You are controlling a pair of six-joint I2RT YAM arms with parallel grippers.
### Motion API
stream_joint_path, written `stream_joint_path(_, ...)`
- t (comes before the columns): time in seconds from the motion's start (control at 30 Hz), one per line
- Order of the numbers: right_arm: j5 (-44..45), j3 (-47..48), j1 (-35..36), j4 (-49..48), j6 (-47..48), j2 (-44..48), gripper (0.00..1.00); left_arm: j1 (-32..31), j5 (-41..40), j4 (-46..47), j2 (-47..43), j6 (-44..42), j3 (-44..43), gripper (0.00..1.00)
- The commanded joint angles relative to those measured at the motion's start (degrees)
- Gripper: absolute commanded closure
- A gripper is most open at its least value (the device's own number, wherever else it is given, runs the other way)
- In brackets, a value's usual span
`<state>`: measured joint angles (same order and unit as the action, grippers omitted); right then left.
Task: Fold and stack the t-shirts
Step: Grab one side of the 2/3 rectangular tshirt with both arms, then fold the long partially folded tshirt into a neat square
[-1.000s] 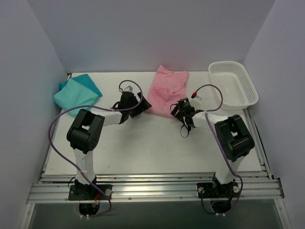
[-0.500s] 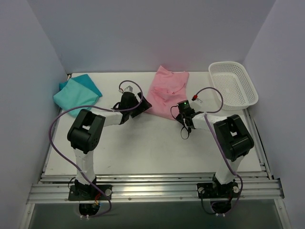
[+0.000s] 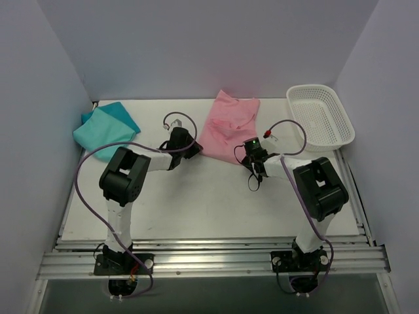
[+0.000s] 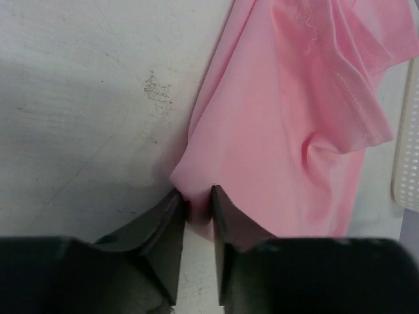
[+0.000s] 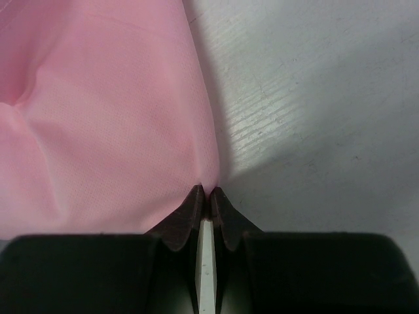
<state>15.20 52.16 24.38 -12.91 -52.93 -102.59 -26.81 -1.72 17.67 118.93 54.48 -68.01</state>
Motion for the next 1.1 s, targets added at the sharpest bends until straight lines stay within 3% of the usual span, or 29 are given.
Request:
stream_joint_path(0.0, 2.0, -0.7, 0.2, 4.0, 0.2, -1.9, 1.0, -0.4, -0.4, 0.5, 2.8, 0.8, -1.8, 0.73)
stream_joint_path(0.1, 2.1, -0.6, 0.2, 4.3, 0.3, -1.8, 1.0, -0.5, -1.1, -0.4, 2.8, 0.4, -2.0, 0.91)
stream_joint_path(0.17, 2.0, -0.7, 0.1, 4.6, 0.3, -1.6, 1.0, -0.5, -1.8, -2.5, 1.9, -0.5, -2.4, 0.97)
stream_joint_path(0.3, 0.7, -1.4, 0.1, 7.4, 0.4, 2.7, 1.0, -0.9, -3.2, -5.6, -2.4, -3.0, -0.4, 0.98)
stream_joint_path(0.53, 1.6, -3.6, 0.6, 17.5, 1.9, 20.1, 1.0, -5.8, -10.3, -14.0, -22.7, -4.8, 7.8, 0.98)
stream_joint_path(0.77, 4.8, -3.2, 0.9, 27.1, 2.7, 31.7, 1.0, -9.5, -11.2, -15.9, -29.3, -4.6, 10.5, 0.98)
stream_joint_path(1.07, 5.1, -0.7, 2.1, 31.5, 2.7, 36.5, 1.0, -11.9, -12.3, -21.7, -35.2, -4.3, 9.0, 0.97)
